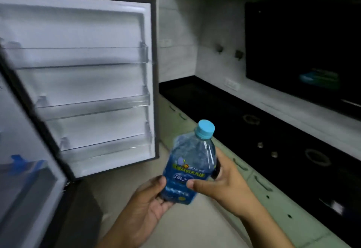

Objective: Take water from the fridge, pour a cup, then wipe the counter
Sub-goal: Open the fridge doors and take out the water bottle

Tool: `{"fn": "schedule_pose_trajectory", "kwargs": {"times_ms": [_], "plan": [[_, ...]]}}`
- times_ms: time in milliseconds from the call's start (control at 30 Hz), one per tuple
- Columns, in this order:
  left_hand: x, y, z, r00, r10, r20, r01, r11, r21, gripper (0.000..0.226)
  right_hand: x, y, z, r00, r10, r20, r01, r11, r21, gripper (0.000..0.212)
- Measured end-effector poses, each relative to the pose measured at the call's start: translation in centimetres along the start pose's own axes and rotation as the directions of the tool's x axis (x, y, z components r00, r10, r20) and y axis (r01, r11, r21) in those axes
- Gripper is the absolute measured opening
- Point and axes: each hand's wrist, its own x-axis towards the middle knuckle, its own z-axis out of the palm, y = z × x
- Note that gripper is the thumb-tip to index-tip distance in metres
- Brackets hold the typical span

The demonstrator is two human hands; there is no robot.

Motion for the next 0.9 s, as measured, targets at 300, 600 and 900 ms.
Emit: {"fn": "schedule_pose_trajectory", "kwargs": {"times_ms": [300,600,900], "plan": [[9.2,-17.6,13.8,0.97,-0.213,0.118,0.176,0.948,0.264,0.104,-9.2,5.4,-21.4,0.953,0.089,-0.289,-0.117,0.99,-0.08,0.067],[17.0,-28.6,23.7,0.865,-0.435,0.25,0.296,0.845,0.446,0.107,-15.1,10.5,-35.2,0.825,0.248,-0.508,-0.293,0.956,-0.007,0.067],[27.8,-38.9,32.3,0.648,-0.689,0.325,0.373,0.659,0.653,0.08,-18.3,13.7,-44.9,0.554,0.328,-0.765,-0.415,0.906,0.088,0.062]]}}
